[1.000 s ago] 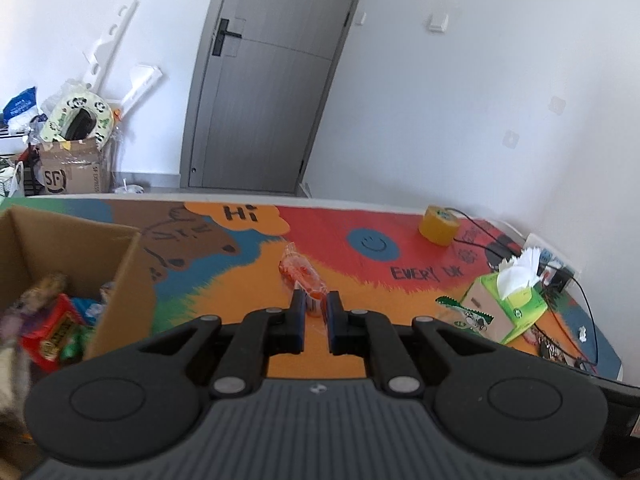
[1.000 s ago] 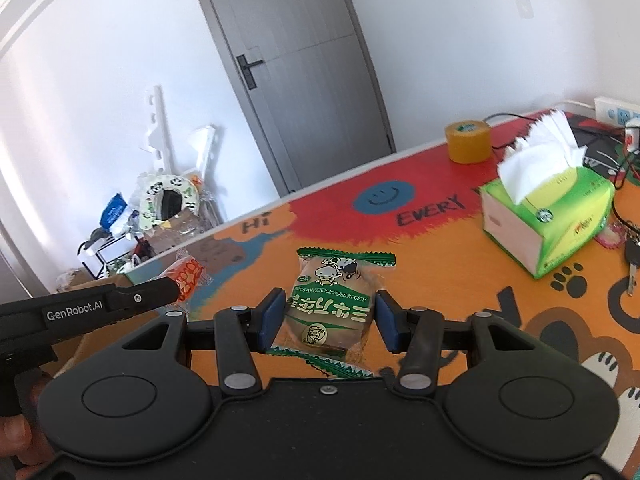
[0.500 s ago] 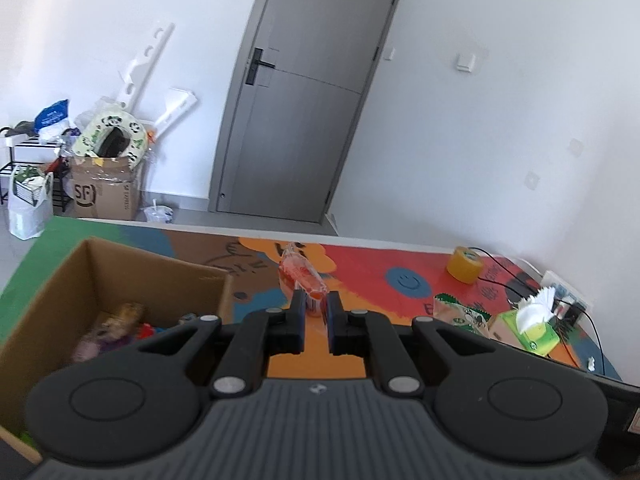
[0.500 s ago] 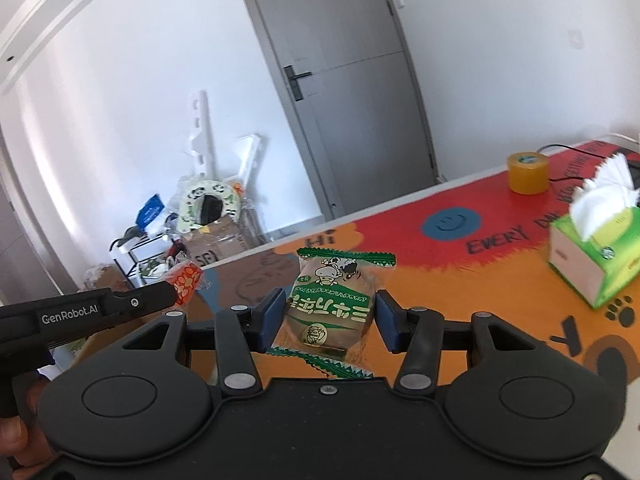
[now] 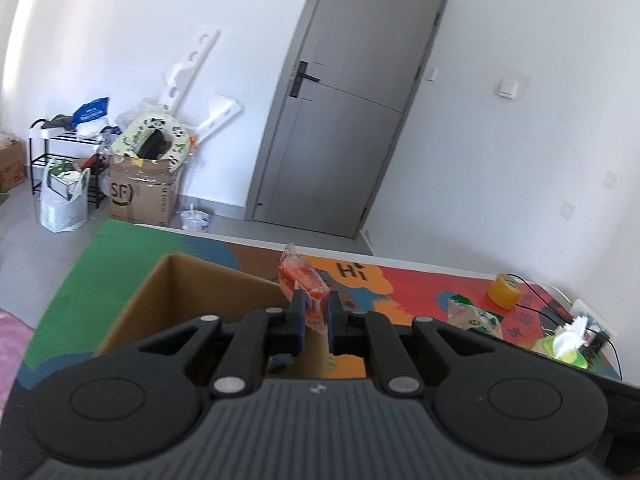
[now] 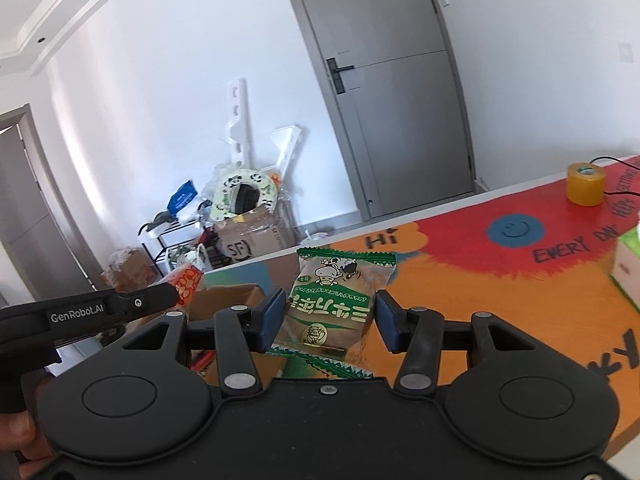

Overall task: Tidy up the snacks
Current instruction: 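Carry both packets over the cardboard box and open both grippers to drop them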

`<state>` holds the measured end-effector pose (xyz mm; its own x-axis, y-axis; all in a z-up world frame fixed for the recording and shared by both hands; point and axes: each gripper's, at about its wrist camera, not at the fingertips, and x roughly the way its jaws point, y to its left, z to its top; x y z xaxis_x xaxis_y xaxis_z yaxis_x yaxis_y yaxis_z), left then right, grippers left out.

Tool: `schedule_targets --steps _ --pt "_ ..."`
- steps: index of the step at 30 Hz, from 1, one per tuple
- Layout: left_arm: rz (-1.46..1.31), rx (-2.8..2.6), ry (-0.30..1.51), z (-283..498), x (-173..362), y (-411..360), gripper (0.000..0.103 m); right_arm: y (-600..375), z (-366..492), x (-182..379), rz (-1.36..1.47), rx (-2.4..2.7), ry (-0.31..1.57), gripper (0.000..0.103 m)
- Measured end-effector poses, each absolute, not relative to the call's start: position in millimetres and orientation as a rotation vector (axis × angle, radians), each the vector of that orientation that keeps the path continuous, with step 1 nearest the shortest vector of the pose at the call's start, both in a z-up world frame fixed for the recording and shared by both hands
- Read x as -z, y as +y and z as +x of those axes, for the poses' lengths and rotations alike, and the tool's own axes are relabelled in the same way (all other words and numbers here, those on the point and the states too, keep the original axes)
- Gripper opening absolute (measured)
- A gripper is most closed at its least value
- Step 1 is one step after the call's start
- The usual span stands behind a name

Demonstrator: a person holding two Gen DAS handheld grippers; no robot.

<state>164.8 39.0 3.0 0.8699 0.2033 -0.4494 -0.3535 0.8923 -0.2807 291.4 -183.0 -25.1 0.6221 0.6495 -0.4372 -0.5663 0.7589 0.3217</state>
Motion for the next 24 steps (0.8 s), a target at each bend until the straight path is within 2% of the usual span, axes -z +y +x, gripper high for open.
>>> schedule_targets --steps 17,24 --pt "-0.417 -0.431 0.46 151 13 98 0.009 -123 284 15 0.111 -0.808 0.571 0.049" --pt "-0.418 -0.456 0.462 141 9 107 0.013 -103 277 16 0.106 -0.857 0.583 0.049"
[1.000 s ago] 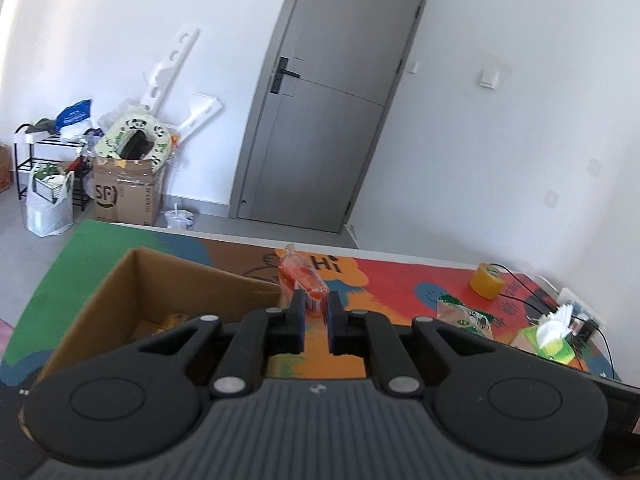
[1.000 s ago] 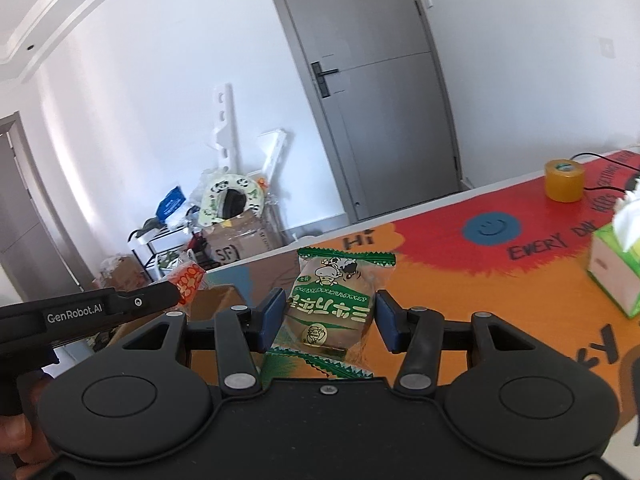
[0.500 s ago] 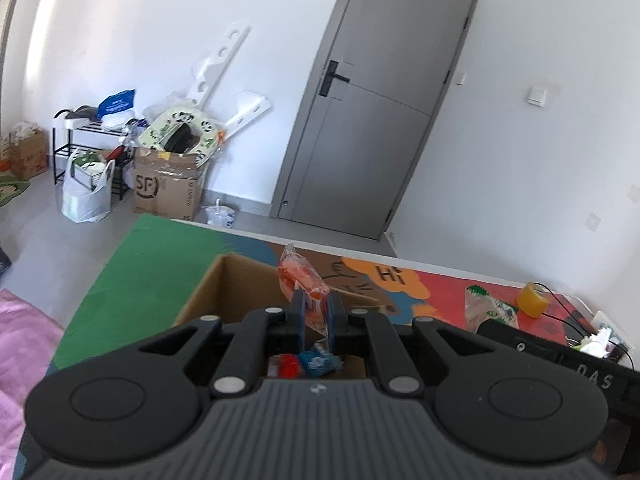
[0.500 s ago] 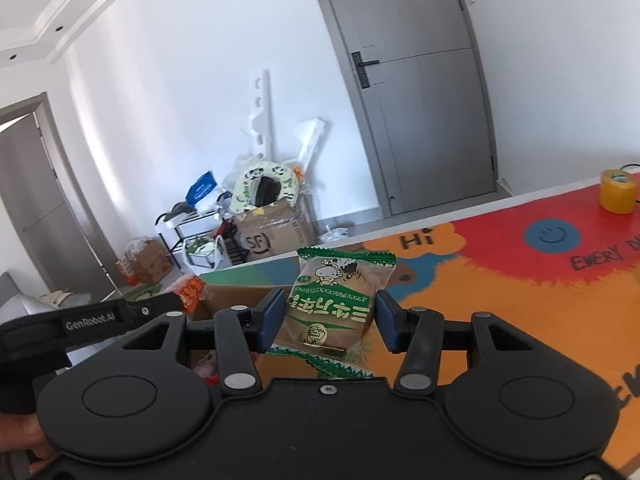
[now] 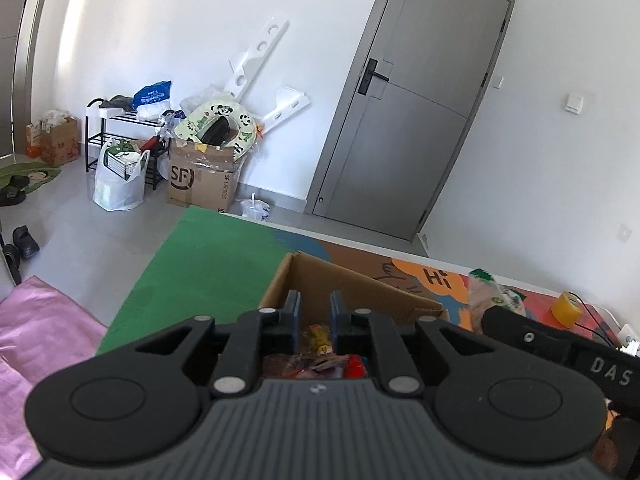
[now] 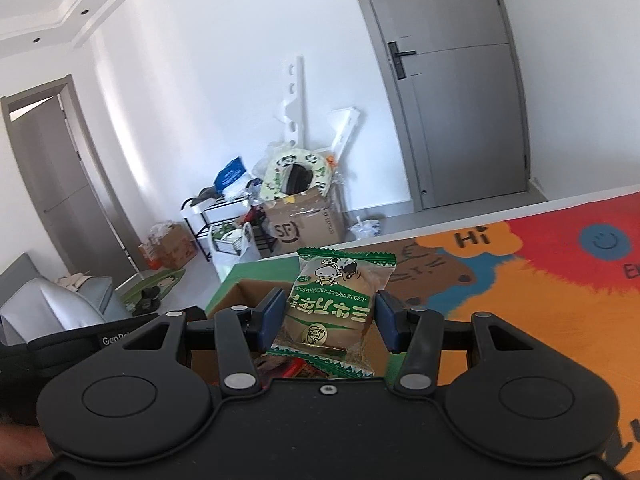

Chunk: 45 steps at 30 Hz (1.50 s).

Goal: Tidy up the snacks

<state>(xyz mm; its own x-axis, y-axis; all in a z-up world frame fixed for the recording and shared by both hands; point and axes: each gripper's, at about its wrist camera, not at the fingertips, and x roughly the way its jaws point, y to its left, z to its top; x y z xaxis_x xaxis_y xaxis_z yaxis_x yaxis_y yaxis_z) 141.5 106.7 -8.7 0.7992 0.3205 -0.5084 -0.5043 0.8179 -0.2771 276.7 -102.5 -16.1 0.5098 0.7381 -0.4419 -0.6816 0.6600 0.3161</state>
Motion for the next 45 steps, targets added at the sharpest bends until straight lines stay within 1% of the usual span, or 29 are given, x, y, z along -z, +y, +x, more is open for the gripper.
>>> schedule_targets --steps 6,8,11,12,13,14,16,17,19,20,22,23,25,26,28,33,35,37,41,43,45 --pt "-0.429 -0.463 0.467 133 5 108 0.013 -94 272 17 0.11 -0.89 0.6 0.049" --pt "-0.441 -0.465 0.469 131 2 108 0.015 -93 271 16 0.109 -0.908 0.606 0.049" --pt "-0.446 -0.467 0.459 126 -2 108 0.022 -94 268 13 0.119 -0.935 0.621 0.056" --pt "-0.444 -0.472 0.456 125 -4 108 0.027 -96 267 12 0.125 -0.935 0.62 0.062" --pt "-0.444 -0.475 0.454 124 -5 107 0.031 -99 266 11 0.129 -0.933 0.614 0.063" --pt "-0.444 -0.477 0.45 122 -6 107 0.034 -102 266 10 0.132 -0.928 0.609 0.063" --pt "-0.439 -0.48 0.442 121 -9 104 0.042 -110 269 9 0.149 -0.912 0.614 0.064" --pt "-0.437 -0.479 0.439 120 -11 103 0.045 -113 270 9 0.156 -0.903 0.616 0.064" --pt "-0.434 -0.471 0.438 119 -11 99 0.054 -121 271 10 0.162 -0.885 0.614 0.065" --pt "-0.431 -0.464 0.442 120 -11 96 0.057 -126 271 10 0.164 -0.874 0.614 0.065" --pt "-0.427 -0.447 0.445 119 -10 92 0.066 -134 271 11 0.17 -0.857 0.616 0.066" --pt "-0.425 -0.438 0.445 119 -10 89 0.069 -139 270 12 0.169 -0.851 0.617 0.067" --pt "-0.42 -0.425 0.446 120 -10 84 0.078 -145 268 13 0.163 -0.838 0.613 0.07" --pt "-0.414 -0.42 0.446 121 -9 81 0.079 -150 266 13 0.163 -0.833 0.608 0.071" --pt "-0.4 -0.415 0.45 123 -9 76 0.085 -158 264 14 0.166 -0.825 0.602 0.074" --pt "-0.383 -0.395 0.461 124 -8 62 0.089 -179 260 16 0.184 -0.789 0.593 0.078" --pt "-0.375 -0.386 0.463 124 -7 57 0.09 -187 258 17 0.19 -0.772 0.588 0.082" --pt "-0.365 -0.374 0.464 123 -7 49 0.094 -195 256 18 0.199 -0.757 0.582 0.089" --pt "-0.357 -0.347 0.466 121 -6 40 0.095 -211 250 21 0.211 -0.722 0.569 0.095" --pt "-0.353 -0.334 0.467 120 -6 36 0.097 -218 247 21 0.217 -0.704 0.56 0.101" --pt "-0.342 -0.319 0.465 120 -7 30 0.098 -226 243 23 0.224 -0.683 0.553 0.103"
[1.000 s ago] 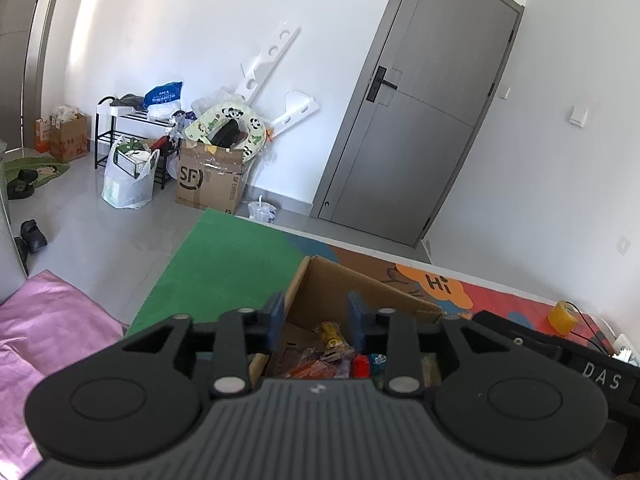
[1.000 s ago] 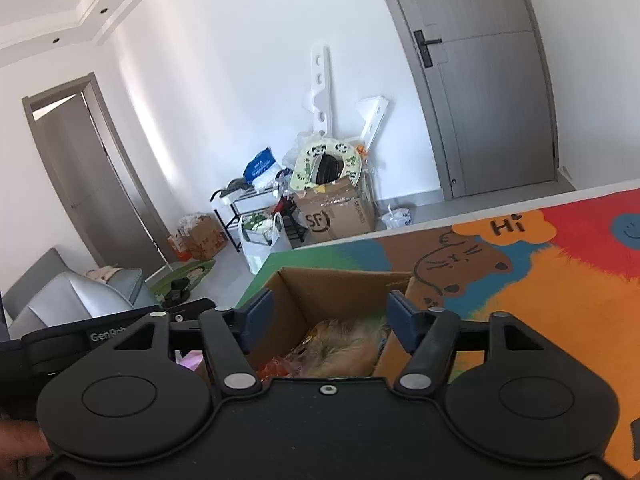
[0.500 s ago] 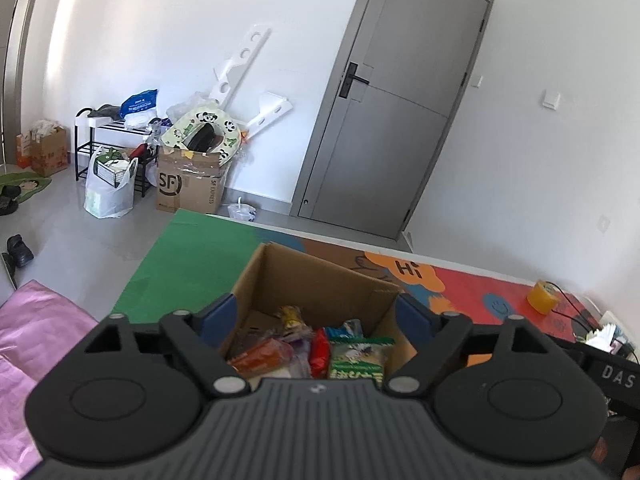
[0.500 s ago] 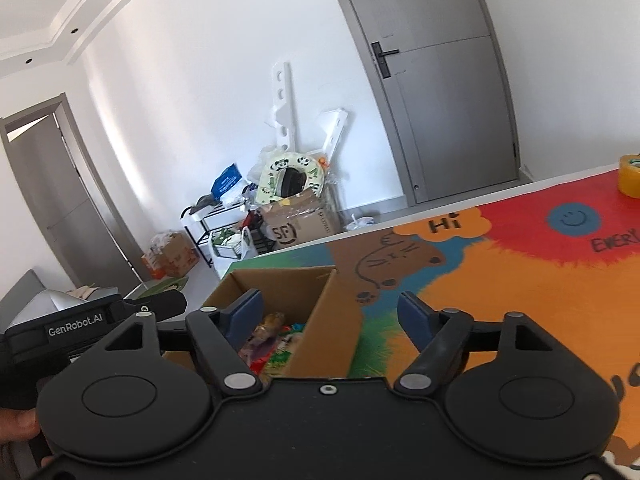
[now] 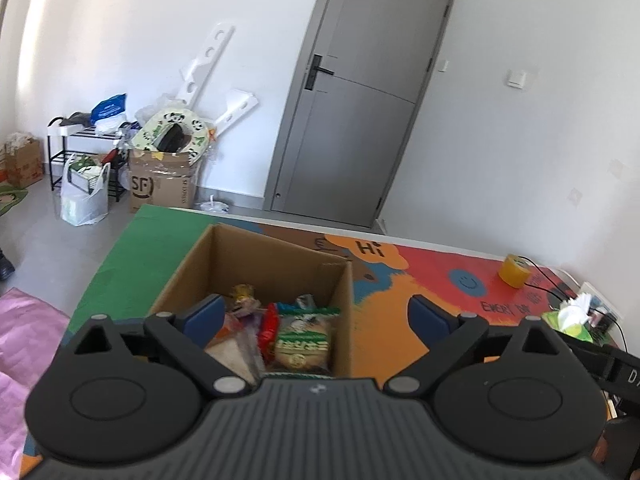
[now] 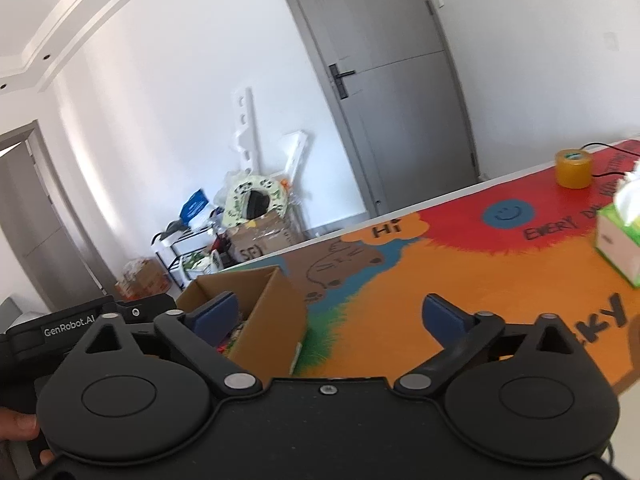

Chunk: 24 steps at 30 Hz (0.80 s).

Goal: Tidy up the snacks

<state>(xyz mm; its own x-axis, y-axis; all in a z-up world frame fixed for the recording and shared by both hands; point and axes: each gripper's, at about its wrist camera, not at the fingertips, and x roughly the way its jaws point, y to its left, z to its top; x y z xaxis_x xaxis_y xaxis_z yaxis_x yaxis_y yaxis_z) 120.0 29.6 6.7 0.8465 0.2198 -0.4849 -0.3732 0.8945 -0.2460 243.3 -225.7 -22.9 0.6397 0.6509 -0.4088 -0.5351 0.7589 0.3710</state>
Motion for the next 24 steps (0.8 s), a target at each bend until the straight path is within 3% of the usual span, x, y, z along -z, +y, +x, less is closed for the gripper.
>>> schedule_targets --steps 24 --pt "-0.247 -0.165 0.463 73 -19 -25 0.103 -286 179 15 0.229 -0.559 0.492 0.103"
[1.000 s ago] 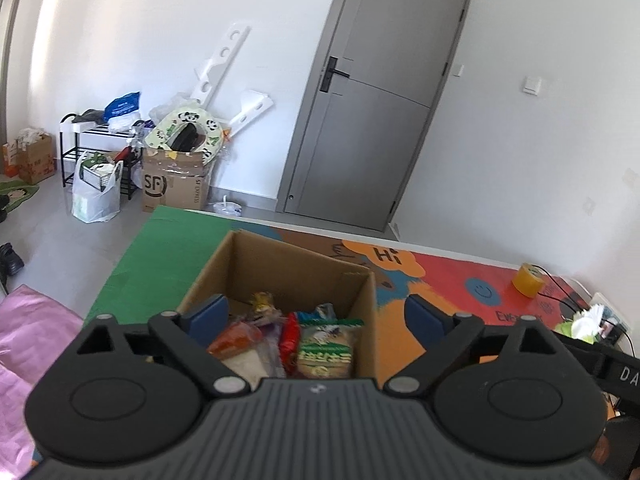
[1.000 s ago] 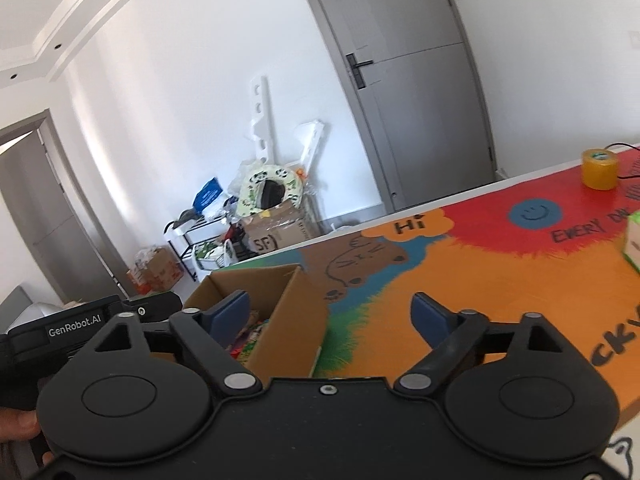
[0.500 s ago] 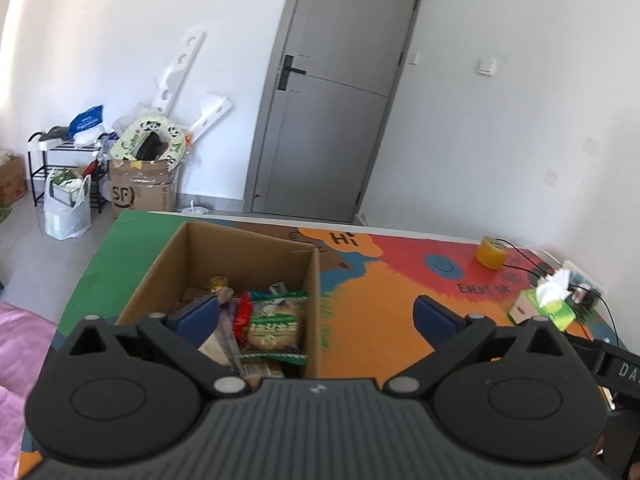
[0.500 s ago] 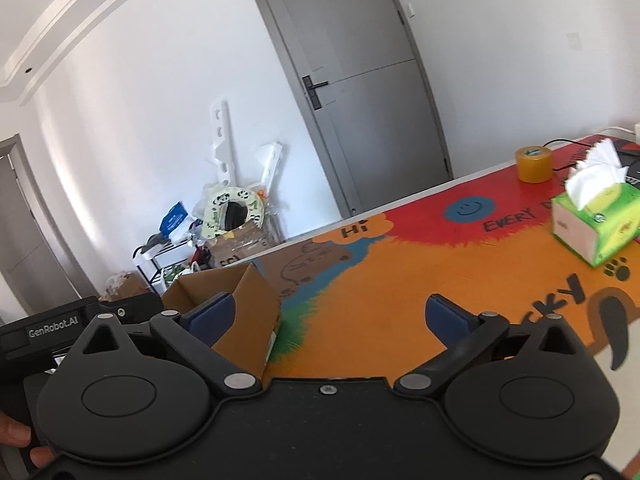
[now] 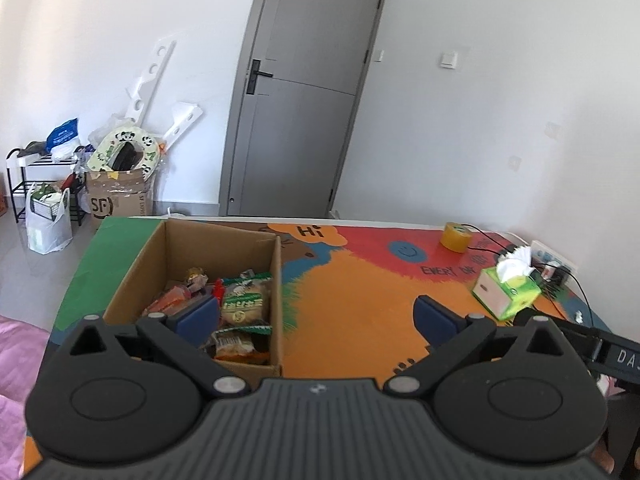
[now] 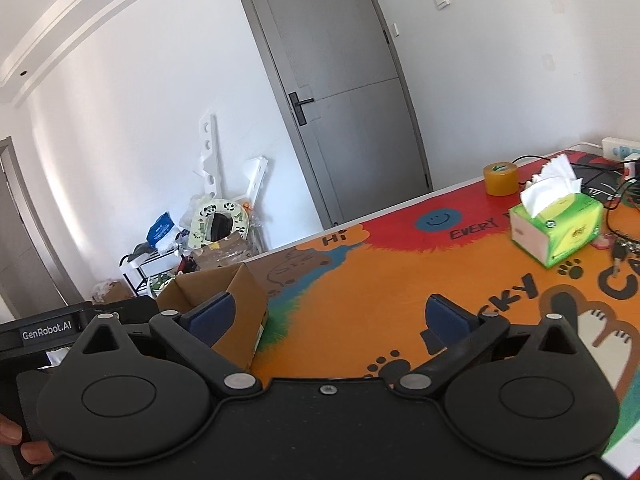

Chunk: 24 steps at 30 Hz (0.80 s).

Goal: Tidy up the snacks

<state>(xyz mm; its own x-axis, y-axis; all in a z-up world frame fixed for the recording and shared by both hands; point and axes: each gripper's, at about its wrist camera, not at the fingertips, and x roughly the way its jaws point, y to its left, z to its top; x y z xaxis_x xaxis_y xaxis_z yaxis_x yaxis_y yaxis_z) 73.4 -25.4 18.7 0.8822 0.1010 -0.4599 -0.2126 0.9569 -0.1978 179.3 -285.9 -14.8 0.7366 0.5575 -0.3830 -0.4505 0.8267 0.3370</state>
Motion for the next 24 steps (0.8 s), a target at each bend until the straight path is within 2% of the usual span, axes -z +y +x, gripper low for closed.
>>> schedule_targets --steps 24 --pt "-0.149 -0.083 0.497 29 -31 -53 0.103 -316 129 -4 0.162 -0.537 0.496 0.103"
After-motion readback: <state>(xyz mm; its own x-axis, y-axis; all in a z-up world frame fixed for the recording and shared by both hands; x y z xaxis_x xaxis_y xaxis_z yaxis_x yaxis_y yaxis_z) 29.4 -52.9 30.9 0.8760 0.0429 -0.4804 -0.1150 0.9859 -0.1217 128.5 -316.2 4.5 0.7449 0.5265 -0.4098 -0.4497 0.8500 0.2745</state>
